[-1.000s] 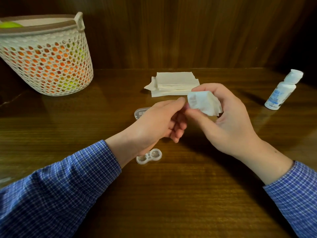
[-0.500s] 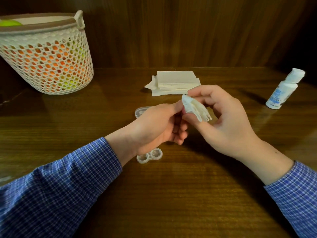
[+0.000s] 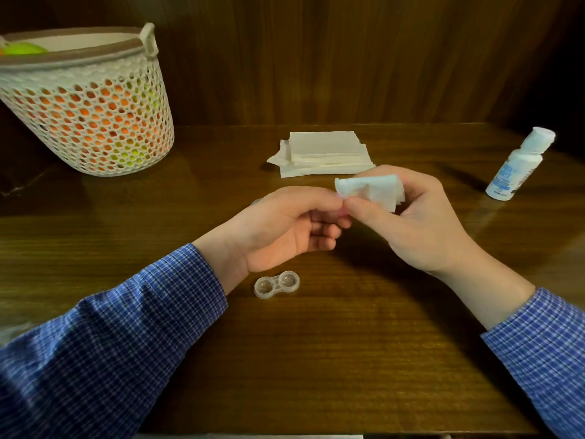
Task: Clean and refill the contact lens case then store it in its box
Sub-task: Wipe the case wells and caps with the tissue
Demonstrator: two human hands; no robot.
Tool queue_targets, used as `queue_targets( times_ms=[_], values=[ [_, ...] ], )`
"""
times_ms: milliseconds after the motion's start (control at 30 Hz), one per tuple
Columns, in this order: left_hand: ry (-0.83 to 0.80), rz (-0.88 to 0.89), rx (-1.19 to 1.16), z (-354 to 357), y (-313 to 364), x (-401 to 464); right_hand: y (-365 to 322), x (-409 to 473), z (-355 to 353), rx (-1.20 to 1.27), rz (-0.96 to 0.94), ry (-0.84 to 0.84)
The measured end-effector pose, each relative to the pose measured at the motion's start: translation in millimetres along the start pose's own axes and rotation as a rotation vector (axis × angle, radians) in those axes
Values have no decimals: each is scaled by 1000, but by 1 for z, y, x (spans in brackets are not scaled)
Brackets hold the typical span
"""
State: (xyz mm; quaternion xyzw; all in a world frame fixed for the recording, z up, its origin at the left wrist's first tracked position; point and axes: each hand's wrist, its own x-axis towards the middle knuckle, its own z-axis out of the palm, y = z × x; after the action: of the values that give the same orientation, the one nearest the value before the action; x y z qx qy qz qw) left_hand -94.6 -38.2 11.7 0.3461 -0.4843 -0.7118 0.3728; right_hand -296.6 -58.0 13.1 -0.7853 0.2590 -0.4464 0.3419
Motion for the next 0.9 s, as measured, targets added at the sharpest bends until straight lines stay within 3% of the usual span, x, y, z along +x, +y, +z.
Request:
queue_targets(
  times_ms=[167, 300, 433, 533, 700, 900],
  values=[
    [-24, 15, 30, -4, 3, -1, 1, -1, -1, -19, 56, -13],
    [57, 65, 185, -4, 7, -1, -5, 1, 0, 157, 183, 82],
    [233, 172, 575, -3, 5, 1, 0, 9, -4, 397, 497, 349],
    [297, 265, 834, 2, -3, 7, 6, 13, -5, 416, 688, 420],
    [331, 275, 1322, 6, -8, 22, 11, 14, -9, 439, 763, 498],
    [363, 238, 1516, 7, -10, 23, 19, 17, -10, 321, 814, 412]
  ],
)
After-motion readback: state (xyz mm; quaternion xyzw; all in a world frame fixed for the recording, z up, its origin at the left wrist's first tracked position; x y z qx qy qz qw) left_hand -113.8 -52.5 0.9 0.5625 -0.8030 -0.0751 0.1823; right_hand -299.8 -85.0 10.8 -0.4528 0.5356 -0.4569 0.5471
